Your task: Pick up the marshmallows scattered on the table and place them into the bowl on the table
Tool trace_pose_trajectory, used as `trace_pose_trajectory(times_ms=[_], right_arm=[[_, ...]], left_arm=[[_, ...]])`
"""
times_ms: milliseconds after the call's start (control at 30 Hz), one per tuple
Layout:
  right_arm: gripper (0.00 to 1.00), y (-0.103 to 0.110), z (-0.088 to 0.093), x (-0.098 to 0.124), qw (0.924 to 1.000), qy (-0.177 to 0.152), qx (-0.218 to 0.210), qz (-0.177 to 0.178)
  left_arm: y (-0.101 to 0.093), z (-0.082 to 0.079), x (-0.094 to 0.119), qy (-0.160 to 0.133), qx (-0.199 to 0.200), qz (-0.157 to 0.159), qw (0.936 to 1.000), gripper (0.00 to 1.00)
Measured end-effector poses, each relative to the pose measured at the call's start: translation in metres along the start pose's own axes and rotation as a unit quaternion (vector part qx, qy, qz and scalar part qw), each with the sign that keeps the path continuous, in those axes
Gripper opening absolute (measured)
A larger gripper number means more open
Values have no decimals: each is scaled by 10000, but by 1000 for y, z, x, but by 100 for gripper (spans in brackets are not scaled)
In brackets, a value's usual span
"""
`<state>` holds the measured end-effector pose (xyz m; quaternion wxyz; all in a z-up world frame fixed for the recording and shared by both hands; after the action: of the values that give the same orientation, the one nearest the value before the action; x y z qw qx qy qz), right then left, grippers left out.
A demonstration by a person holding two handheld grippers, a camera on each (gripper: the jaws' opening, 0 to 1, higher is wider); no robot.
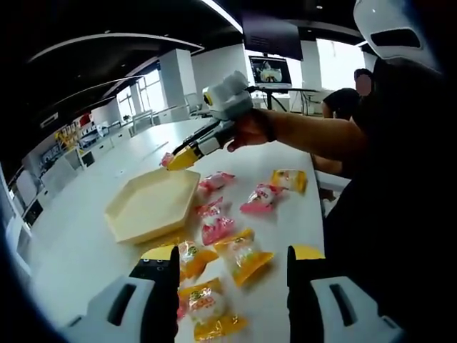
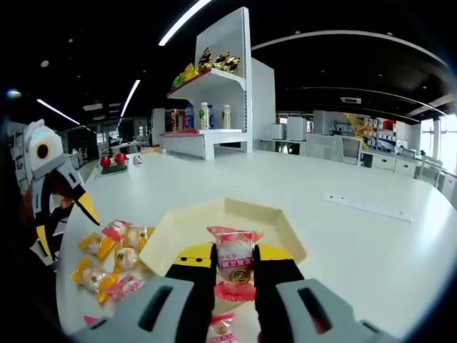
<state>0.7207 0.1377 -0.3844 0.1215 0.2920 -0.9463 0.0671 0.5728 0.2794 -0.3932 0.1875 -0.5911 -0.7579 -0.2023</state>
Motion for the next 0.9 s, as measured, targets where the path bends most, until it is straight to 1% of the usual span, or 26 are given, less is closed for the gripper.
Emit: trace_pose_trajectory(times_ms=[167, 267, 367, 600, 633, 667, 700, 733, 767, 800, 867, 900], right_arm=[[21, 4, 4, -1, 9999, 65, 77, -86], [21, 4, 6, -3, 9998, 112, 128, -136], [21, 5, 5, -5, 9994, 99, 308, -103], [22, 10, 4, -6, 9995, 52, 289, -141], [28, 10, 5, -6, 9994, 58, 330, -115], [39, 6, 4, -7, 9993, 7, 369, -15], [55, 6, 5, -9, 9993, 27, 381, -25], [79, 4, 4, -9, 9995, 4, 313, -22], [91, 5, 0, -10, 9999, -128, 78, -74], [93, 6, -3, -8, 9996, -242, 14, -129], [79, 5, -3, -5, 9997, -230, -19, -116], [78, 4, -1, -5, 9998, -188, -37, -72]], left_arm=[[0, 1, 2, -1, -6, -7, 10000, 61], [-2, -2, 4, -36, -20, 14, 10000, 61], [-3, -5, 5, -99, -40, 28, 9999, 61], [-4, -2, 4, -53, -21, 16, 10000, 61], [-4, -1, 4, -44, -21, 16, 10000, 61], [-4, 0, 4, -27, -20, 18, 10000, 61], [-4, 0, 4, -23, -22, 17, 10000, 61], [-4, 0, 5, -15, -24, 12, 10000, 61], [-4, 0, 5, -14, -21, 5, 10000, 61], [-3, 0, 6, -22, -15, -7, 10000, 61], [-2, 0, 7, -32, 2, -20, 10000, 61], [-2, 0, 7, -26, 0, -23, 10000, 61]])
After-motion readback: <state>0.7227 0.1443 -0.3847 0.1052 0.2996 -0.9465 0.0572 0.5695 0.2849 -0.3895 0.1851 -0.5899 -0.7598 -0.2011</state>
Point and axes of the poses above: the point that each gripper's makers call its tool centre point, and the gripper's own axes: x roughly backward along the fingers, y roughly to its left, z roughly out of its underside, the point moved 1 cm from there along x, roughly backward along the fingers, and after that the axes turned 3 degrees about x, right-handed, at the moved point
